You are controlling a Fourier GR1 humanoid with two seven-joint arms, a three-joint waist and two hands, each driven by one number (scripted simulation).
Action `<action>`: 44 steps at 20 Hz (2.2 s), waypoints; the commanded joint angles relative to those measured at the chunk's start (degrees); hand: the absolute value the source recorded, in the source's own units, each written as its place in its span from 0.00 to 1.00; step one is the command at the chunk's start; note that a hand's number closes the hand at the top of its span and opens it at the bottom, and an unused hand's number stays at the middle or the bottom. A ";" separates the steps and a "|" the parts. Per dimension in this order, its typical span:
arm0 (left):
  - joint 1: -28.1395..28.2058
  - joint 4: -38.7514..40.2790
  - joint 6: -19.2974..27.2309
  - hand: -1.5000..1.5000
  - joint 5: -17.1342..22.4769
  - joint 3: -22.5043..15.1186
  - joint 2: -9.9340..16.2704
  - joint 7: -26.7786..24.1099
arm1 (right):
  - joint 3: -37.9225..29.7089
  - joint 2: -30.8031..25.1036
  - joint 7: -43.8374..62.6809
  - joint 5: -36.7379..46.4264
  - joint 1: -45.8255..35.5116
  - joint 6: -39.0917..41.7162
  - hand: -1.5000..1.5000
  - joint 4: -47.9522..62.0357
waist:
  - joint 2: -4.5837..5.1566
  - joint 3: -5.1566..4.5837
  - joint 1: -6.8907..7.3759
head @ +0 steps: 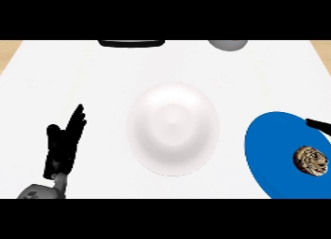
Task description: Pick the cupcake from the plate and place it in the plate
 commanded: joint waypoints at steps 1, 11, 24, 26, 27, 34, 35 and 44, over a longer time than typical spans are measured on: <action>1.67 -3.98 -1.18 0.50 -1.11 1.47 0.23 2.66 | 0.36 3.70 3.68 2.57 0.84 1.72 0.00 -3.96 | -0.07 -0.01 -0.05; 2.32 -1.43 -4.10 0.50 -5.80 4.29 -4.09 0.19 | -2.91 8.40 -0.26 9.58 -0.99 2.53 0.00 1.00 | -0.01 -0.01 -0.07; 1.15 -0.20 -6.57 0.50 -7.74 7.59 -6.37 1.56 | -3.73 11.37 -8.49 17.30 -0.05 -5.31 1.00 3.32 | -0.07 -0.01 -0.27; -2.72 5.92 -5.96 0.50 -8.60 8.81 -8.24 -1.87 | -4.51 11.20 -12.52 20.05 -3.69 -9.45 1.00 12.24 | 0.08 0.01 -0.11; -0.70 -2.14 -7.31 0.50 -8.18 9.43 -5.77 4.20 | -4.34 13.07 -8.31 19.60 -3.51 -6.54 1.00 7.11 | -0.03 0.00 -0.03; 0.50 -0.94 -7.10 0.50 -9.02 7.14 -6.63 2.92 | 3.29 34.85 16.90 24.32 -9.10 -12.42 1.00 -1.63 | -0.53 -0.38 1.66; 0.81 -0.50 -7.48 0.50 -8.96 6.64 -7.00 2.45 | 4.22 37.15 18.67 25.22 -10.58 -13.04 1.00 -1.59 | -0.28 -0.46 3.17; -0.95 -1.10 -8.35 0.50 -8.92 6.12 -6.85 3.29 | 15.53 48.06 49.86 34.29 -20.92 -26.84 1.00 -8.48 | -1.02 -0.26 4.94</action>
